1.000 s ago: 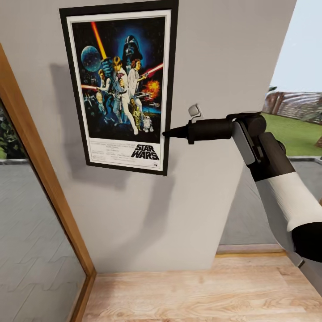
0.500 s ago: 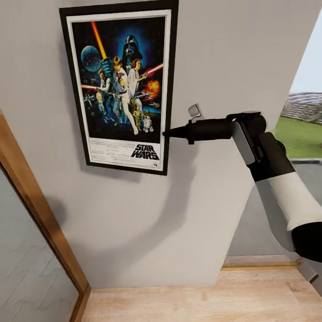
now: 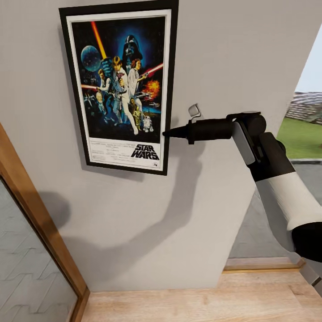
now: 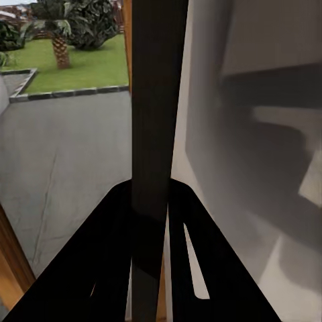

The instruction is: Pick up the poster from the kitchen countertop and hang it on one of the wall nails in the kitchen.

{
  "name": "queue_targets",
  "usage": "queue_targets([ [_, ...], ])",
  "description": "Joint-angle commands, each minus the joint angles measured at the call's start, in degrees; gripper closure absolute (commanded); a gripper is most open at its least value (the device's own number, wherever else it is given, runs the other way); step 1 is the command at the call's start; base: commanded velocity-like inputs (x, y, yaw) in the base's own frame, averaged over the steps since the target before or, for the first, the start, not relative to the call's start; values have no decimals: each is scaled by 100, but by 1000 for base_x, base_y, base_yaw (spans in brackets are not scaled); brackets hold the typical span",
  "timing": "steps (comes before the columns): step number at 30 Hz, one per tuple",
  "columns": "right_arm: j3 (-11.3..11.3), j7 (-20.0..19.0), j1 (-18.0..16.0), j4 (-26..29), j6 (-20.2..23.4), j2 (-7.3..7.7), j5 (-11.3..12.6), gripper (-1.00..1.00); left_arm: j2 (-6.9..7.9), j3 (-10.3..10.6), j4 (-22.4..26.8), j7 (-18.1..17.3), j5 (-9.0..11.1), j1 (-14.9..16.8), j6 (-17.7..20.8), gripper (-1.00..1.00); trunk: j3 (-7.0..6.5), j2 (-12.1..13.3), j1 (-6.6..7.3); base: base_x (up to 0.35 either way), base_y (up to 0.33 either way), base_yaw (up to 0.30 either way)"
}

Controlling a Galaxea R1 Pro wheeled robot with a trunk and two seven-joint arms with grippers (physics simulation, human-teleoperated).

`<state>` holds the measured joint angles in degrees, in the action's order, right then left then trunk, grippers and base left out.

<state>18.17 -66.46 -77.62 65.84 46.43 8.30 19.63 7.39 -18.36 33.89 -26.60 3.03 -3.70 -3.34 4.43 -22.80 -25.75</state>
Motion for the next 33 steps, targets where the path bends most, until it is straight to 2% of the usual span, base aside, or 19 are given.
queue_targets([
  [1,11,2,-7,-1,44,5,41,100,-1,-10,4,-32,31,-1,7,-100,12,-12,-4,42,0,0],
  [9,11,2,-7,-1,44,5,41,100,-1,-10,4,-36,31,0,9,-100,12,-12,-4,200,0,0],
  [16,11,2,-7,-1,44,5,41,100,-1,-13,4,-36,31,1,9,-100,12,-12,-4,54,0,0],
  [19,6,43,-100,-42,363,6,576,100,-22,-36,19,-30,35,0,-10,-100,11,-12,-4,0,0,0],
  [20,6,43,-131,-42,355,6,605,100,-22,-36,19,-30,35,0,-10,-100,11,-12,-4,0,0,0],
  [26,6,43,-211,-42,265,6,340,100,-22,-36,19,-30,35,0,-10,-100,11,-12,-4,0,0,0],
  [33,6,43,-211,-42,265,6,336,100,-22,-36,19,-30,35,0,-10,-100,11,-12,-4,0,0,0],
])
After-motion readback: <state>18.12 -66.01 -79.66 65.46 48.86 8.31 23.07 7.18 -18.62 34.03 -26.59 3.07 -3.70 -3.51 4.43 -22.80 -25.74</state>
